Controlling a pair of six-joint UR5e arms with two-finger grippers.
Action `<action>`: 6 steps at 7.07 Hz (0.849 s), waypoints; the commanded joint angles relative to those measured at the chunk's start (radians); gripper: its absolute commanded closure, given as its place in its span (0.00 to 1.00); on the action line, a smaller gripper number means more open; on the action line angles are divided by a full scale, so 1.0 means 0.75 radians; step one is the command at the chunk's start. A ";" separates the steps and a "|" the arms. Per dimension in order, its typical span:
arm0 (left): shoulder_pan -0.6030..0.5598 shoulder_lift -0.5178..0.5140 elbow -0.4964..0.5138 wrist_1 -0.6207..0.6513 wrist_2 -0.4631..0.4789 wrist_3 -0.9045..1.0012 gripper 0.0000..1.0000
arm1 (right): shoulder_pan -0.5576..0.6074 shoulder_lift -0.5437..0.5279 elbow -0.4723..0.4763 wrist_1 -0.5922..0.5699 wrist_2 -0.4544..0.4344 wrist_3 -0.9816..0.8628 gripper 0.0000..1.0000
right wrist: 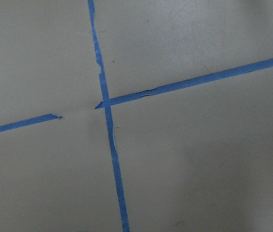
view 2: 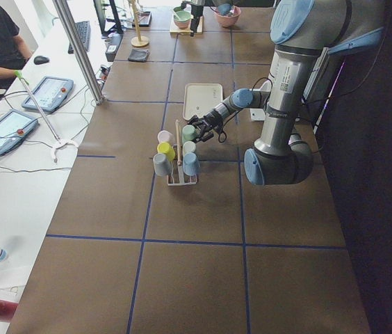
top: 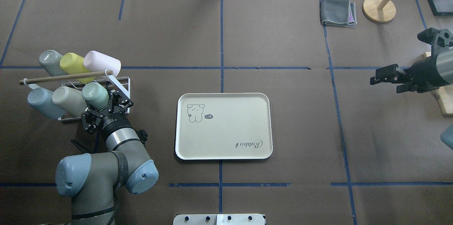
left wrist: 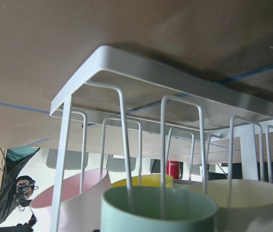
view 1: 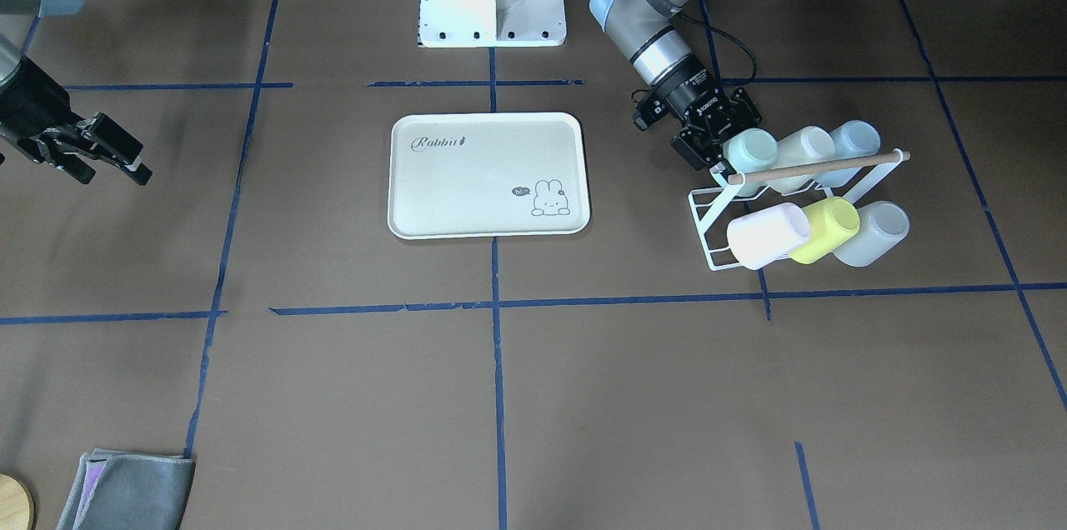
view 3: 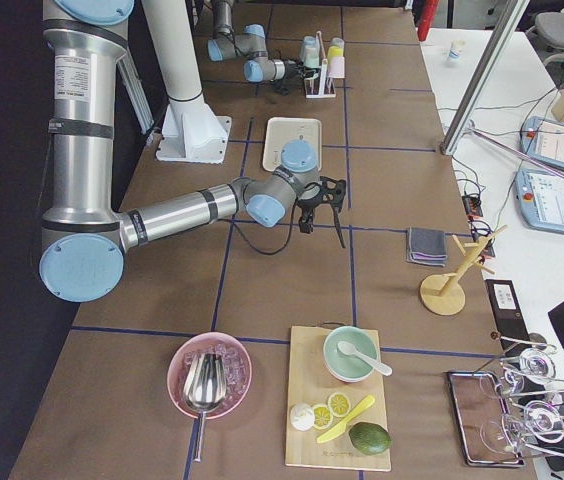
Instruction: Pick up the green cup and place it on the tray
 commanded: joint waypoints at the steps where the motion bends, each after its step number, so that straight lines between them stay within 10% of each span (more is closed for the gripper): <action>1: -0.016 -0.002 -0.096 0.008 0.004 0.008 0.36 | 0.000 -0.001 0.007 -0.002 0.000 0.000 0.00; 6: -0.027 0.020 -0.382 0.018 0.010 0.020 0.36 | -0.002 0.005 0.007 -0.002 0.000 0.000 0.00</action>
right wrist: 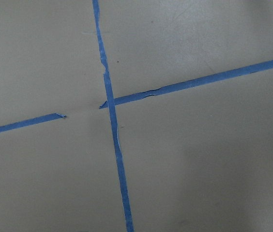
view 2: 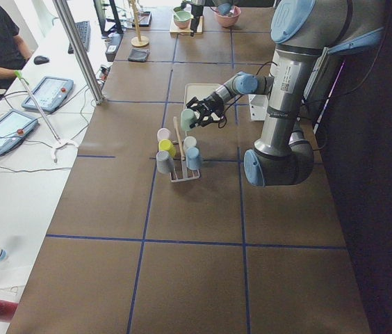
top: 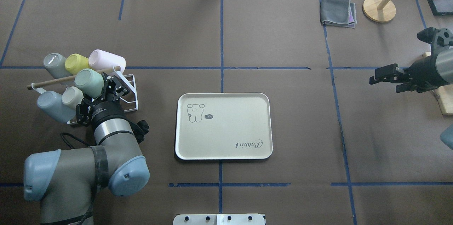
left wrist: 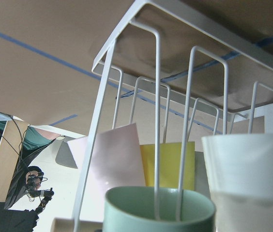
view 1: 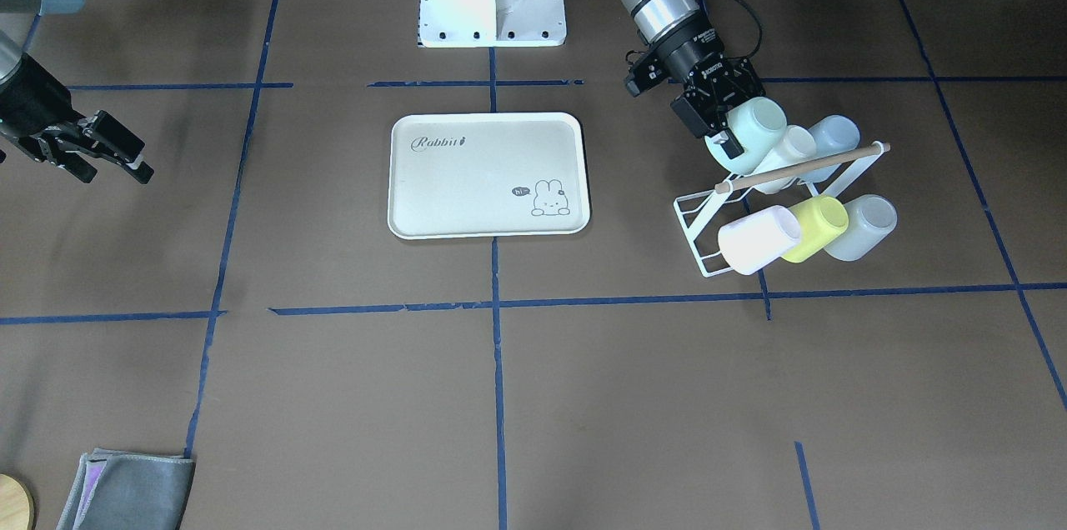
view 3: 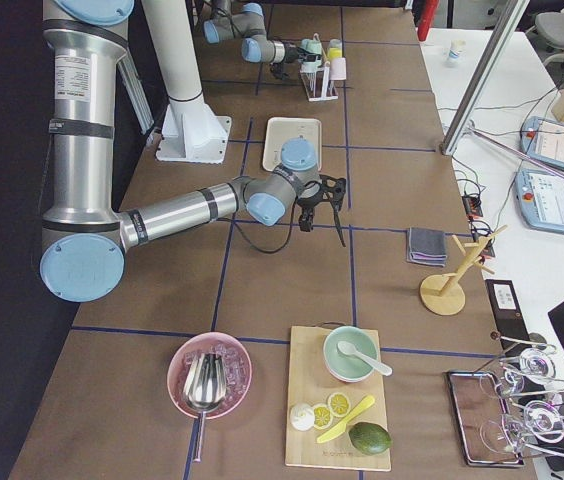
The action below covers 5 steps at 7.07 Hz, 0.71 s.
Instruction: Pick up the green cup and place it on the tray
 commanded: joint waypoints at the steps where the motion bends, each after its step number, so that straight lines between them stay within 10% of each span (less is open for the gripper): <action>1: 0.005 -0.011 -0.159 0.001 -0.004 -0.004 0.36 | -0.001 0.002 0.000 0.000 0.000 0.000 0.00; 5: 0.015 -0.032 -0.229 -0.349 -0.148 -0.469 0.41 | -0.001 0.002 -0.002 0.000 0.000 0.000 0.00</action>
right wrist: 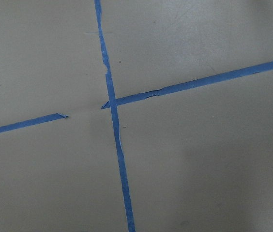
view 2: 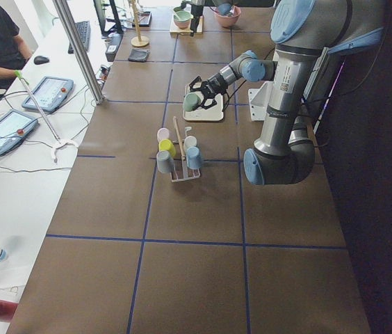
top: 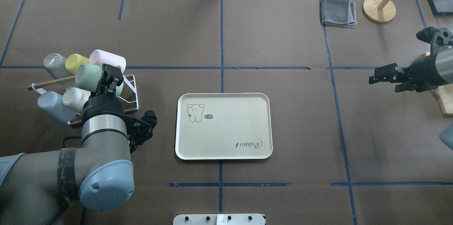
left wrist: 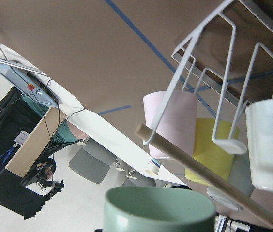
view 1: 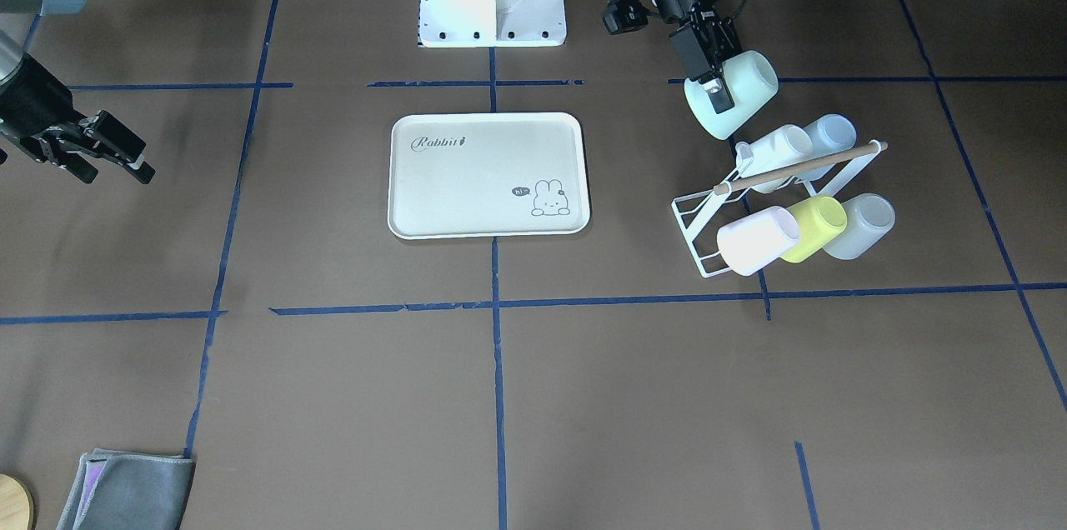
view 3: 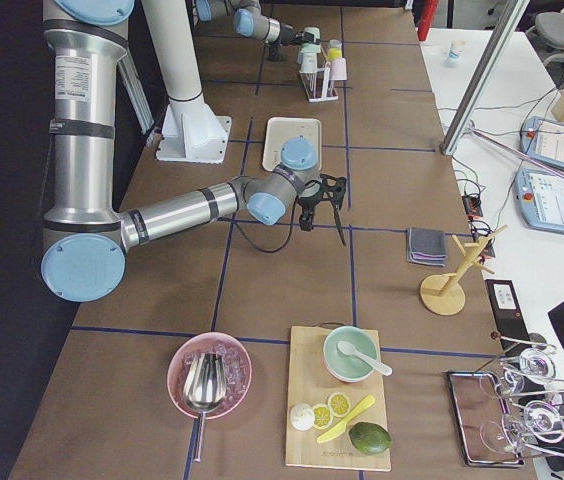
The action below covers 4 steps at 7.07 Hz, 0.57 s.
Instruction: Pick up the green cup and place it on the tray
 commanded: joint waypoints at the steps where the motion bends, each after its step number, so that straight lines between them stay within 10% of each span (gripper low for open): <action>1: 0.001 0.000 0.021 -0.459 -0.132 -0.344 0.42 | 0.000 -0.004 0.001 0.000 0.000 0.000 0.00; 4: 0.011 -0.010 0.255 -1.187 -0.186 -0.705 0.45 | 0.000 -0.004 -0.003 0.000 0.000 0.000 0.00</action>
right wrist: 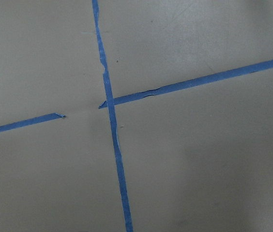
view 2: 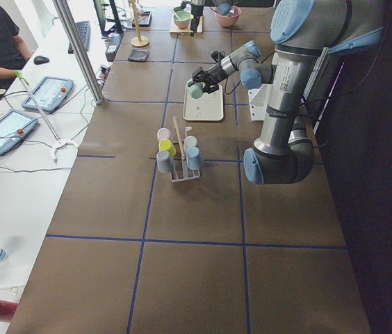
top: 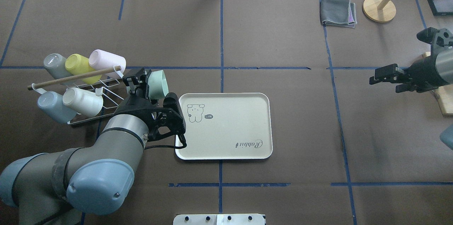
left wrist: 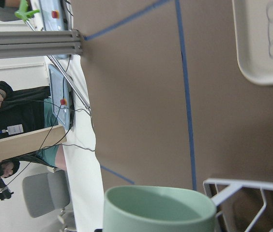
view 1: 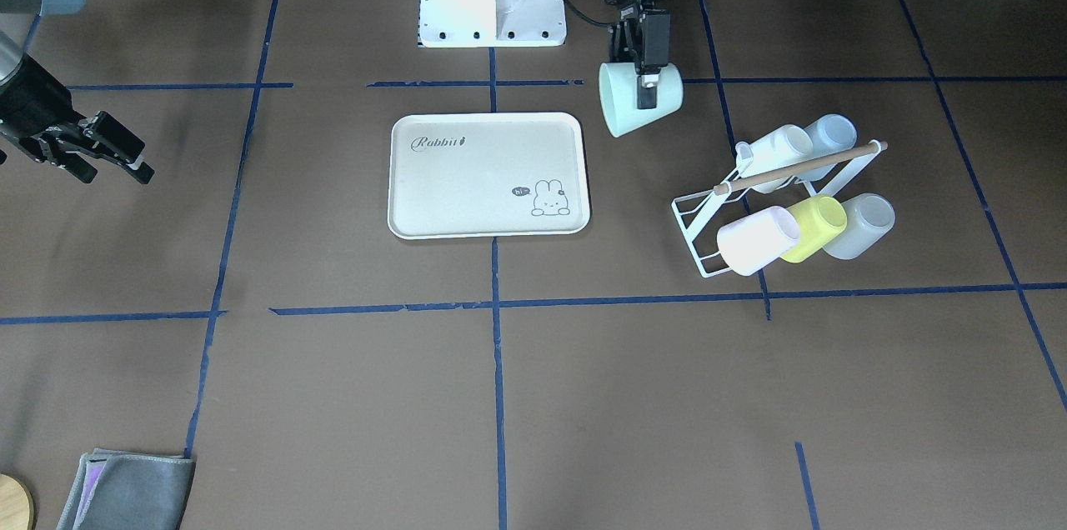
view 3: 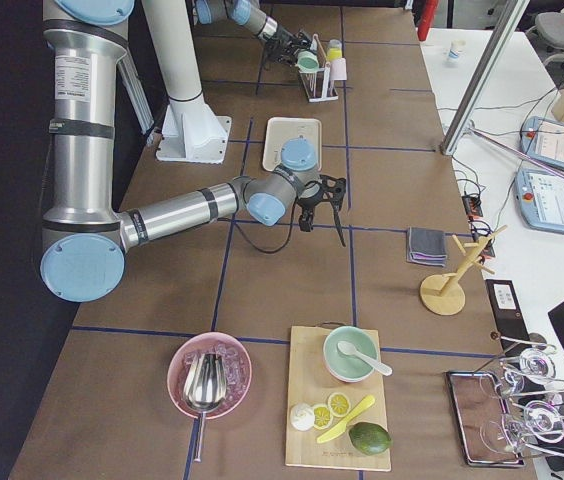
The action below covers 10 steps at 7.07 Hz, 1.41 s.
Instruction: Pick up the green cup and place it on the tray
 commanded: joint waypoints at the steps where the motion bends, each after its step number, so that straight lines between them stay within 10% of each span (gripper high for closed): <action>1: 0.007 -0.005 0.223 -0.563 -0.012 -0.234 0.47 | 0.002 0.002 -0.001 0.000 0.000 0.000 0.00; 6: 0.037 -0.147 0.753 -1.415 -0.004 -0.627 0.50 | 0.218 -0.029 -0.023 -0.043 0.172 -0.146 0.00; 10: 0.066 -0.248 1.001 -1.780 -0.002 -0.637 0.51 | 0.258 -0.029 -0.027 -0.133 0.170 -0.288 0.00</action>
